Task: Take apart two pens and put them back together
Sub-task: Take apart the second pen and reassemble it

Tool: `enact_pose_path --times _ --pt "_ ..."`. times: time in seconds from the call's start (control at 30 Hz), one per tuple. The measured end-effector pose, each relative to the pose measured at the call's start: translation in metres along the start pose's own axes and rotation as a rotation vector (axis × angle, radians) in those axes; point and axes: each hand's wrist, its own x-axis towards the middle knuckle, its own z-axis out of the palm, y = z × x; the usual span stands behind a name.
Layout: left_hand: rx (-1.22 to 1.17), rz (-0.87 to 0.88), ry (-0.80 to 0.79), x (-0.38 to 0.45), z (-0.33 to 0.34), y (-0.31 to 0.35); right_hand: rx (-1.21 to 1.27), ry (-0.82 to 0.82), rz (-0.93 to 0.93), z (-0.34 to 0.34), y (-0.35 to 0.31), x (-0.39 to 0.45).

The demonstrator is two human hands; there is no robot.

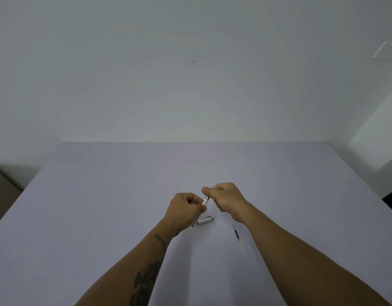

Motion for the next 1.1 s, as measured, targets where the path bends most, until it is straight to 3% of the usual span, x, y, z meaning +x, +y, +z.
enact_pose_path --times 0.33,0.8,1.1 --pt "-0.027 -0.006 -0.001 0.001 0.000 -0.002 0.197 -0.133 0.058 -0.009 -0.003 0.002" --pt "0.090 0.039 0.088 0.002 0.008 -0.015 -0.002 0.015 0.052 0.006 0.009 0.003" --pt "0.047 -0.035 0.110 0.006 0.004 -0.016 0.213 -0.176 0.107 0.000 0.009 0.012"
